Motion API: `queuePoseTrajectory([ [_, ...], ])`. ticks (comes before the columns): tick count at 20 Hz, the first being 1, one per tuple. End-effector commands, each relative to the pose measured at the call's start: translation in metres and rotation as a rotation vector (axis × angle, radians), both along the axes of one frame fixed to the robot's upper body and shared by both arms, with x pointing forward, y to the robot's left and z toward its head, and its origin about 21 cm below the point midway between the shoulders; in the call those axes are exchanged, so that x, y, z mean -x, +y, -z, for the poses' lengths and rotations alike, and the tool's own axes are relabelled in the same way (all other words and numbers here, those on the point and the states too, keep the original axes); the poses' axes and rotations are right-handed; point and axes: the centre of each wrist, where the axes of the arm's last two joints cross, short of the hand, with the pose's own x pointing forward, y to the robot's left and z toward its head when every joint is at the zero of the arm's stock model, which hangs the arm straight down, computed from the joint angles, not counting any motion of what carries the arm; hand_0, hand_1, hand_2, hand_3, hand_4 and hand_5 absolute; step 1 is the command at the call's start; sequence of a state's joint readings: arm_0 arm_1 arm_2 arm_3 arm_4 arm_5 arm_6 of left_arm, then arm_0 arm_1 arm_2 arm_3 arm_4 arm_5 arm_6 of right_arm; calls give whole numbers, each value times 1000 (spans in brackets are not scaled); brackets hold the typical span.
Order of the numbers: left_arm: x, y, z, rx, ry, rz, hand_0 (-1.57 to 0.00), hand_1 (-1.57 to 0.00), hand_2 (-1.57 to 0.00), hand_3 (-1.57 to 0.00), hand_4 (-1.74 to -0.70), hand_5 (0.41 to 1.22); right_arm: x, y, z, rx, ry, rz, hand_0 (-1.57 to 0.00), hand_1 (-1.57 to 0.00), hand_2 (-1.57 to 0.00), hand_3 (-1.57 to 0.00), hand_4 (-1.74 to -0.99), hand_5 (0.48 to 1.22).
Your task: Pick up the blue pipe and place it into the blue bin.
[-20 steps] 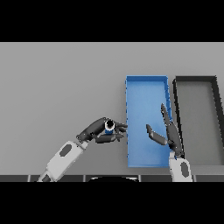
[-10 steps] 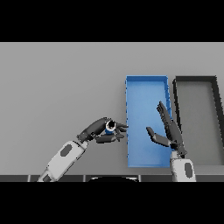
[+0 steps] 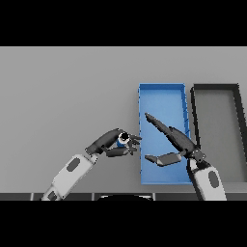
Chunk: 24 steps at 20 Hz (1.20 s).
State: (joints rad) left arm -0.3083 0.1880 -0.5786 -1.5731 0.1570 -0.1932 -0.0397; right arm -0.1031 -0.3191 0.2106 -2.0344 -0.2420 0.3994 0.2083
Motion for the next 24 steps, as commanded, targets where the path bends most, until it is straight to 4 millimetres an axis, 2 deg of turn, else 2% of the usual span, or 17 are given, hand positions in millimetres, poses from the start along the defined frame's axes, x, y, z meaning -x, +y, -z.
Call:
queuePoseTrajectory([
  [1,0,-1,1,-15,0,-1,-1571,-1571,-1571,-1437,-1732,1221,0,5,-7,7,-12,-33,1,1,1,1,-1297,522],
  [6,-2,-2,-1,-5,1,3,-1571,-1571,-1571,-1437,-1732,1221,-20,29,-33,95,-53,-166,1,1,1,1,-1304,532],
  [13,-3,-4,6,17,8,36,-1571,-1571,-1571,-1504,-1730,1221,-35,76,-36,138,-46,-309,1,1,1,1,-1233,528],
  [14,-8,5,5,17,7,32,-1571,-1571,-1571,-1511,-1730,1221,-38,84,-39,145,-42,-309,1,1,1,1,-1226,520],
  [18,-6,-2,1,21,18,49,-1571,-1571,-1571,-1501,-1727,1221,-52,96,-39,158,-23,-337,1,-1,-23,1,-1225,511],
  [19,-6,0,2,18,23,52,-1571,-1571,-1571,-1450,-1723,1221,-53,99,-35,161,-20,-349,1,-13,-42,1,-1231,512],
  [20,-6,2,3,19,31,56,-1571,-1571,-1571,-1474,-1720,1221,-56,104,-35,170,-16,-364,-14,-36,-68,-11,-1241,516],
  [21,-9,4,3,20,33,61,-1571,-1567,-1571,-1395,-1717,1221,-58,114,-39,176,-17,-376,-54,-83,-115,-43,-1268,519],
  [22,-10,3,2,22,-10,66,-1496,-1393,-1367,-1150,-1630,1221,-62,115,-38,186,-17,-387,-138,-166,-193,-106,-1308,523],
  [24,-7,1,0,-119,-45,36,-993,-895,-875,-736,-1587,1221,-65,118,-42,205,-19,-408,-478,-500,-500,-375,-1390,538],
])
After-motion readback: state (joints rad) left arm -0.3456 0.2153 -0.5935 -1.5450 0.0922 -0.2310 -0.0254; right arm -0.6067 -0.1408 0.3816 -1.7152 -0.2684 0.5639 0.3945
